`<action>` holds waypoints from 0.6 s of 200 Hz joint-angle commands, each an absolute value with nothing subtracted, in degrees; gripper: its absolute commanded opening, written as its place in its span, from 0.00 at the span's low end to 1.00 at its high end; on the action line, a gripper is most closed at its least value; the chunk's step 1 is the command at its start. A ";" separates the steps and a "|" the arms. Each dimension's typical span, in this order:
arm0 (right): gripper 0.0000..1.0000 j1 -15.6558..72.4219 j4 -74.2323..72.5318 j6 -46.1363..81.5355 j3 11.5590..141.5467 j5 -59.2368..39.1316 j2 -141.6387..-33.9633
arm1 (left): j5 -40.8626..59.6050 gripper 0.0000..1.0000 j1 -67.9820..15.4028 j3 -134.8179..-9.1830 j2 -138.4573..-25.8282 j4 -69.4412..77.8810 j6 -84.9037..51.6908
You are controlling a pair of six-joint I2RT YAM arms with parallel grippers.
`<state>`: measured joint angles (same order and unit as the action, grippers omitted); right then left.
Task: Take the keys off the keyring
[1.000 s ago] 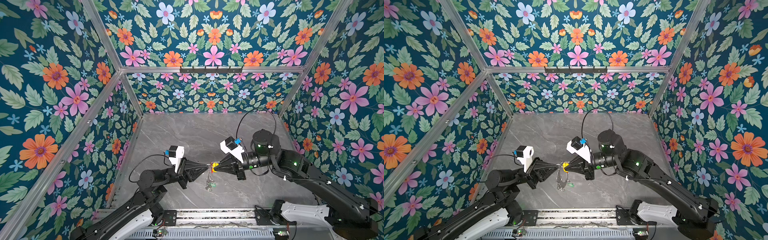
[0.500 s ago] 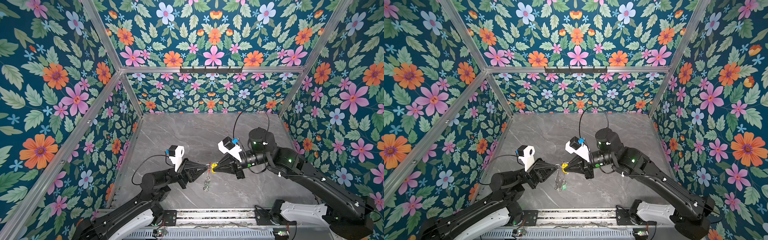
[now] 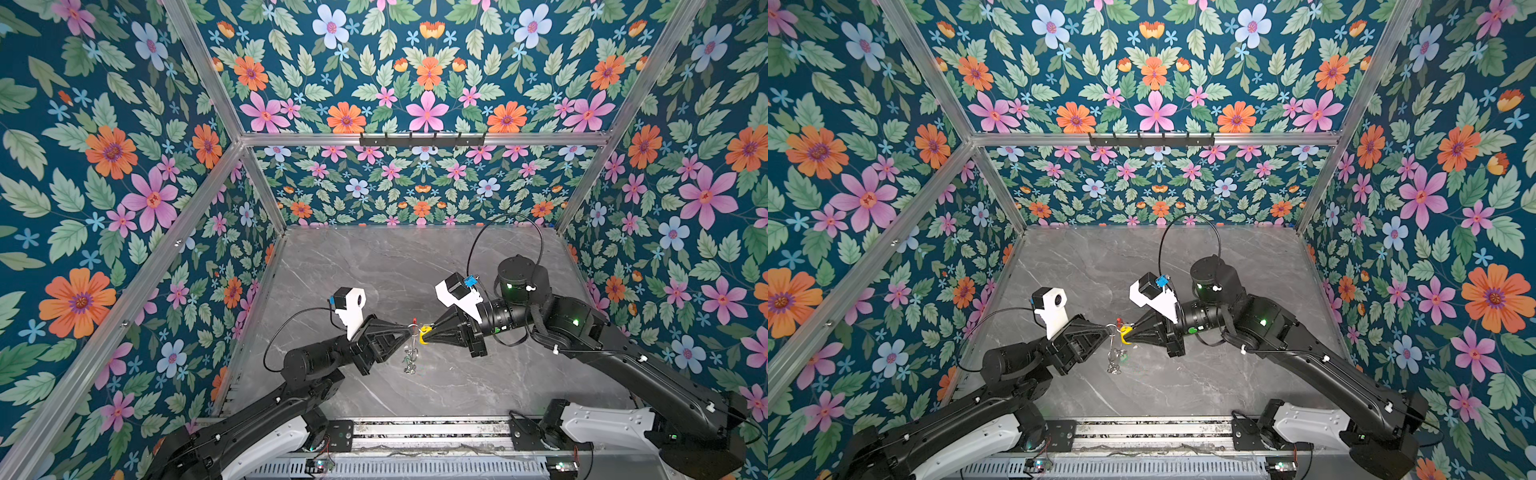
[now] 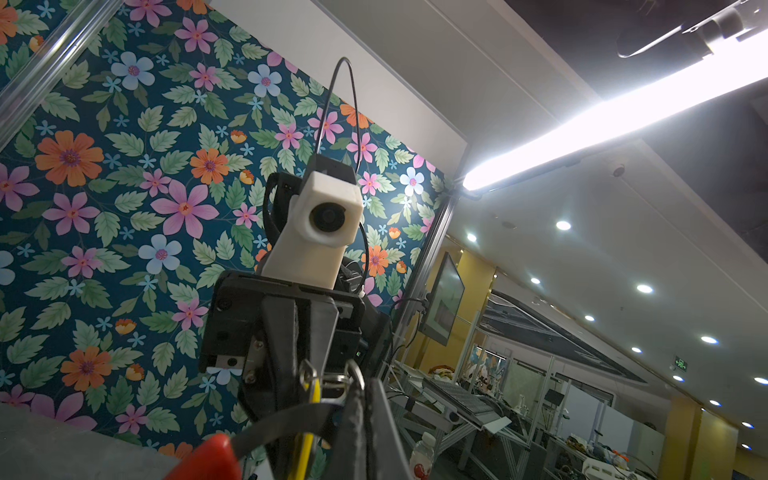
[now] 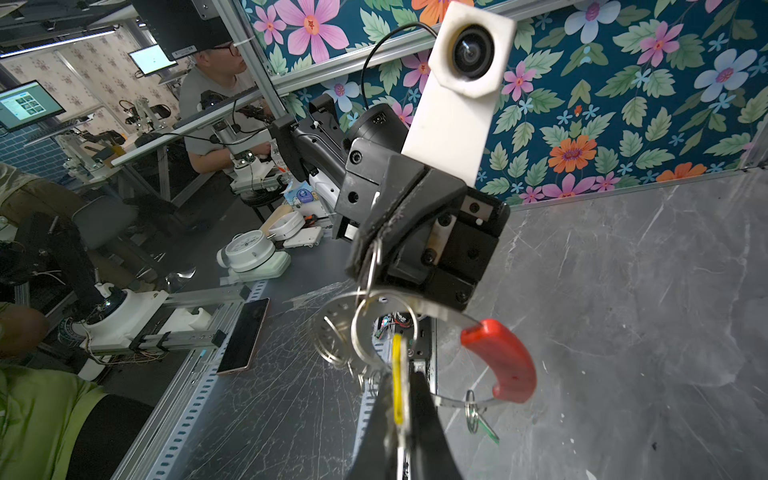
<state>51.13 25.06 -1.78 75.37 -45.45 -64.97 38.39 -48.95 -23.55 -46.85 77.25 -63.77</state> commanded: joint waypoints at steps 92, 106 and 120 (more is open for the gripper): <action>0.00 51.97 23.23 0.77 72.41 -42.25 -64.06 | 36.04 0.00 -48.96 -24.30 -46.82 90.60 -64.07; 0.00 52.37 23.03 0.68 72.25 -42.00 -64.04 | 35.69 0.00 -48.96 -24.37 -46.77 90.70 -63.99; 0.00 52.71 22.85 0.69 71.90 -41.75 -64.07 | 35.35 0.00 -48.97 -24.35 -46.85 90.79 -63.82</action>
<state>52.38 19.86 -0.16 72.47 -45.17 -64.01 37.08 -49.01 -23.55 -47.22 79.20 -64.07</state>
